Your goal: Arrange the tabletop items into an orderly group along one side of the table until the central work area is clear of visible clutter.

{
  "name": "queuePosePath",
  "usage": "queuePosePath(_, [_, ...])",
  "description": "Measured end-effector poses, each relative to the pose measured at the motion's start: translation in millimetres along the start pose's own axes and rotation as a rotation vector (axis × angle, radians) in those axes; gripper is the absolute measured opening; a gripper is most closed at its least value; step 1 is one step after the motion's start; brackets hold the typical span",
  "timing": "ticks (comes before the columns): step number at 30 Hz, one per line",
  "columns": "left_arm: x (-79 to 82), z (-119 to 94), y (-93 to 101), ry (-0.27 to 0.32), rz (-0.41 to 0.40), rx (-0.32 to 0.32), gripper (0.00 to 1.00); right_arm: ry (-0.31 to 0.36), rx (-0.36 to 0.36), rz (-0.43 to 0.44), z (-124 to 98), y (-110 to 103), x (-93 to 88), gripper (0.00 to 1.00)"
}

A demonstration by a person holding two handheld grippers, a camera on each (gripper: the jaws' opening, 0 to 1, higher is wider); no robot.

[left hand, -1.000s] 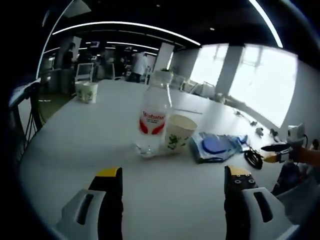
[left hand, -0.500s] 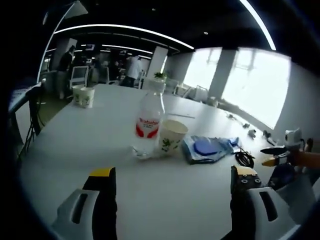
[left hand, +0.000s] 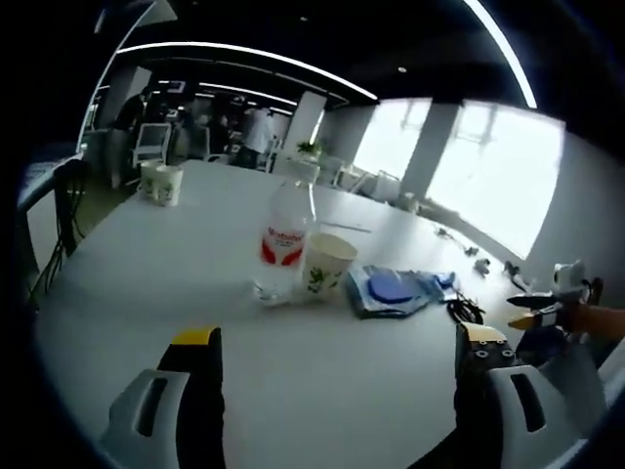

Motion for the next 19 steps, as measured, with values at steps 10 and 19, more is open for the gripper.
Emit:
queuePosePath(10, [2.1, 4.1, 4.7, 0.015, -0.008, -0.039, 0.97, -0.008, -0.027, 0.050, -4.7, -2.3, -2.1, 1.00])
queuePosePath(19, [1.6, 5.7, 1.4, 0.009, -0.010, -0.039, 0.97, -0.020, -0.029, 0.083, -3.6, -5.6, -8.9, 1.00])
Point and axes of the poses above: the point that each gripper's makers call its tool centre point, and the gripper's own axes: z roughly forward along the fingers, y roughly to its right, x roughly out of its top, the point moved 8 cm from there along -z, roughly backward along the fingers, and after that the axes turned 3 degrees about x, right-handed, at the moved point
